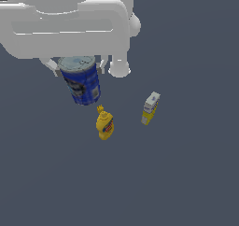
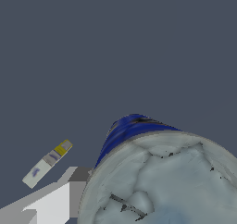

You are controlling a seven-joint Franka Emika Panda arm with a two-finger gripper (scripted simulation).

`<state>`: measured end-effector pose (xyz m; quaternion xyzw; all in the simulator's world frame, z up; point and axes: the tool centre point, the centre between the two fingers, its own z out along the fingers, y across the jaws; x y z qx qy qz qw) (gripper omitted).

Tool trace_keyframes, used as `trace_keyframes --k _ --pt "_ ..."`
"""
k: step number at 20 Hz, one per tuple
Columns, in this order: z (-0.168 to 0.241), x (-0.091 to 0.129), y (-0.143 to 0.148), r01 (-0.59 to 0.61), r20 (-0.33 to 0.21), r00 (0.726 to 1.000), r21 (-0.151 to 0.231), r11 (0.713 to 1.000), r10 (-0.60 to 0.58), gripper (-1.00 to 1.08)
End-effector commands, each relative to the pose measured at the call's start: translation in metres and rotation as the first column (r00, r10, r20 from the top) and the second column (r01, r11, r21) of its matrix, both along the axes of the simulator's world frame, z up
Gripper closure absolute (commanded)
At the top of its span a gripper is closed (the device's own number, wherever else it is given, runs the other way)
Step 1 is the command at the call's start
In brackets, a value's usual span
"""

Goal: Pick up a designated object from a clutter of objects.

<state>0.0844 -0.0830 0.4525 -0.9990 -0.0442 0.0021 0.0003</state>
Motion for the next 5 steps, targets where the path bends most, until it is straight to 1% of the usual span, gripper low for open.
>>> trace_keyframes --k 1,5 --pt "0.006 0.0013 -0.0017 0.0 0.004 1.0 0.0 1.0 0.0 1.08" --pt "0.0075 0.002 -0.0025 0.0 0.004 1.0 0.0 1.0 0.0 1.08"
